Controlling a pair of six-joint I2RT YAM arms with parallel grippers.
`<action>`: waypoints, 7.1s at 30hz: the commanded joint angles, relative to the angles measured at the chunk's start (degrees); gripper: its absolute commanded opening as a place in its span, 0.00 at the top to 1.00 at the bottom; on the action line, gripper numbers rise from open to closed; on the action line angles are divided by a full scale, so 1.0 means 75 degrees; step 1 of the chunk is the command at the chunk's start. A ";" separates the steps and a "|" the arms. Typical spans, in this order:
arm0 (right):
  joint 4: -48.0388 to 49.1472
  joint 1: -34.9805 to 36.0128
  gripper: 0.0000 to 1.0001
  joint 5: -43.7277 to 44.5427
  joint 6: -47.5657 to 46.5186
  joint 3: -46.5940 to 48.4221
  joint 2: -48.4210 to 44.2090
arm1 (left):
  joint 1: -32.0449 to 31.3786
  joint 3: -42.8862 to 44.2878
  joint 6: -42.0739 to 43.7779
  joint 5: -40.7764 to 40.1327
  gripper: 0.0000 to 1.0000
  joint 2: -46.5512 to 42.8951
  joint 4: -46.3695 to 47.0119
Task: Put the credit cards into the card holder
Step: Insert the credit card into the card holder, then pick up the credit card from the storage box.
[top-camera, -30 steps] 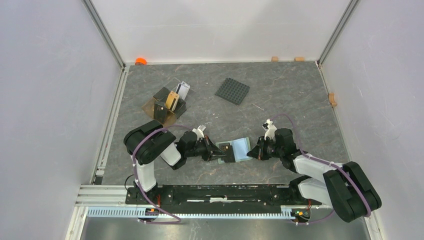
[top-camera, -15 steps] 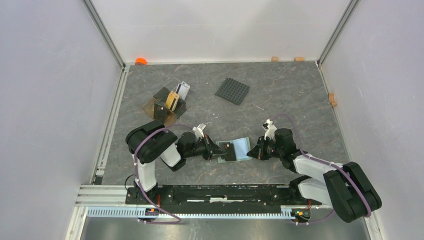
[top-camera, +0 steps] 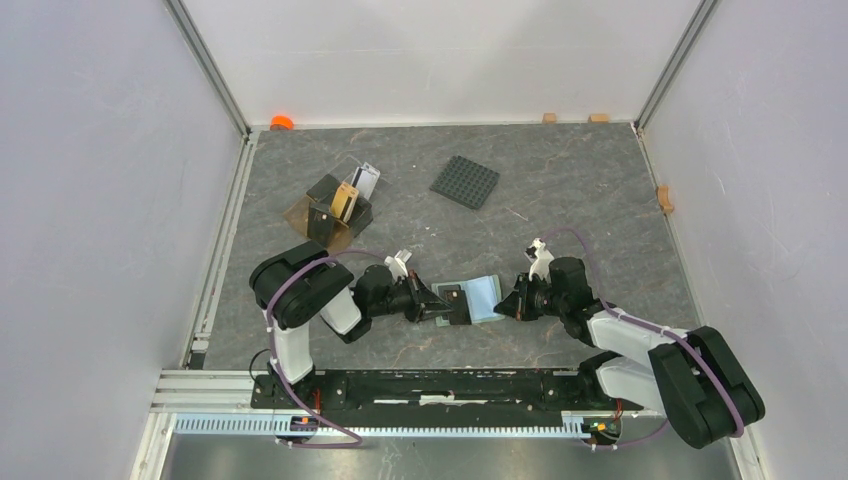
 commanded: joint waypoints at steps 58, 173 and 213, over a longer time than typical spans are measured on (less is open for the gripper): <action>-0.0618 0.0040 1.00 0.0176 -0.0225 0.0055 -0.0260 | -0.0026 0.1024 0.1093 -0.0399 0.98 0.1051 -0.0934; -0.1742 -0.0048 1.00 0.0695 0.0035 0.0463 -0.3179 | -0.1842 0.4721 0.3797 -0.1722 0.46 -0.0342 -0.7463; -0.3250 0.0014 1.00 0.0936 -0.0898 0.1470 -0.2917 | -0.1549 0.3290 0.3645 -0.2484 0.54 -0.1026 -0.6969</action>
